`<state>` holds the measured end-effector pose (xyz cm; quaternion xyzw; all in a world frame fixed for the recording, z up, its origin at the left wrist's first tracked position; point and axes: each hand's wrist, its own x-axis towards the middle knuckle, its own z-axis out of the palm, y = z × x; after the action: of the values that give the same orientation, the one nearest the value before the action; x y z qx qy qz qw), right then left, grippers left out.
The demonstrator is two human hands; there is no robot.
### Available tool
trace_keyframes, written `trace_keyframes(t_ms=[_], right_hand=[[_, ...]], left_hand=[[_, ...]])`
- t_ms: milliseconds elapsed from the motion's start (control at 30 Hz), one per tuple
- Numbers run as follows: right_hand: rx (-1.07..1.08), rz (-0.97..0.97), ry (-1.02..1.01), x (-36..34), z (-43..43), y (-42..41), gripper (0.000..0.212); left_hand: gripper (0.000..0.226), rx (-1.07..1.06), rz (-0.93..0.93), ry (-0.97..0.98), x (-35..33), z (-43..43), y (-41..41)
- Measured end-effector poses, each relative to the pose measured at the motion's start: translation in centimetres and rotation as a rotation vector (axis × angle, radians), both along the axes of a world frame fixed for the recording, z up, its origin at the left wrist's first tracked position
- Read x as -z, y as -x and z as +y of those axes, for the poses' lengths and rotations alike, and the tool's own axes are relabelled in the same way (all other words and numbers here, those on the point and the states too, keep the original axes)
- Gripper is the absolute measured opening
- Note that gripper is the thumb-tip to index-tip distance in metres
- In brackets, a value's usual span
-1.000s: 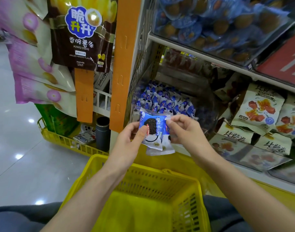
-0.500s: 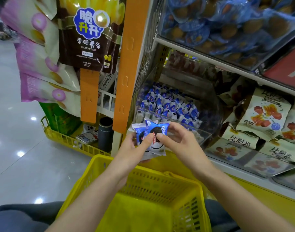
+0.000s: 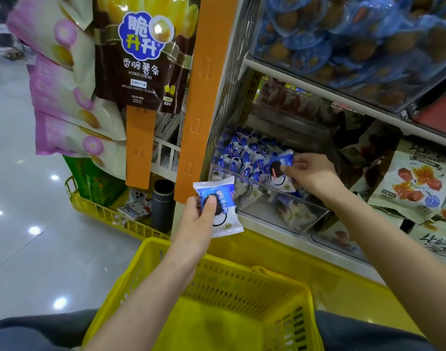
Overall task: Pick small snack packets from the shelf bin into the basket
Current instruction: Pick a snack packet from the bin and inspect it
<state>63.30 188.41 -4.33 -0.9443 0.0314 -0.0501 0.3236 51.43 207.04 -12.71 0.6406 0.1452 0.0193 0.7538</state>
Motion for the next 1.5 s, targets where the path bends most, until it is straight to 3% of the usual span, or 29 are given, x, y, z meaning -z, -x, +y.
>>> trace_keyframes(t_ms=[133, 267, 567, 767, 1000, 1100, 1167, 1233, 1367, 1500], right_hand=[[-0.064, 0.232, 0.17, 0.5, 0.3, -1.4, 0.02], [-0.096, 0.325, 0.329, 0.8, 1.0, -2.1, 0.023], [-0.208, 0.47, 0.476, 0.4, -0.2, -2.2, 0.025], [-0.171, 0.373, 0.118, 3.0, 0.6, -3.0, 0.023], [-0.225, 0.324, 0.2, 3.2, 0.5, -3.6, 0.03], [-0.16, 0.091, 0.105, 2.9, 1.2, -2.1, 0.039], [-0.197, -0.173, 0.023, 2.5, 1.9, 0.3, 0.028], [-0.301, -0.315, -0.057, 2.5, 2.6, 3.3, 0.018], [-0.457, -0.145, -0.261, 3.9, 3.8, 8.3, 0.014], [-0.352, -0.007, -0.519, 5.8, 3.8, 9.3, 0.005]], left_hand=[[0.029, 0.004, -0.005, 0.007, -0.1, 0.0, -0.2], [0.027, 0.004, -0.021, 0.023, -0.3, -0.2, -0.5], [0.029, -0.036, -0.053, 0.031, -0.9, -0.1, -0.5], [0.03, -0.057, -0.081, -0.027, -0.8, -0.1, -0.3], [0.029, -0.065, -0.114, -0.096, -0.6, -0.3, -0.4], [0.03, -0.056, -0.116, -0.113, -0.5, -0.4, -0.3], [0.03, -0.043, -0.116, -0.125, -0.4, -0.4, -0.3], [0.029, -0.032, -0.116, -0.141, -0.2, -0.6, -0.3], [0.016, 0.063, -0.123, -0.181, 0.1, -1.1, -0.1], [0.018, 0.201, -0.095, -0.213, 0.5, -1.5, 0.4]])
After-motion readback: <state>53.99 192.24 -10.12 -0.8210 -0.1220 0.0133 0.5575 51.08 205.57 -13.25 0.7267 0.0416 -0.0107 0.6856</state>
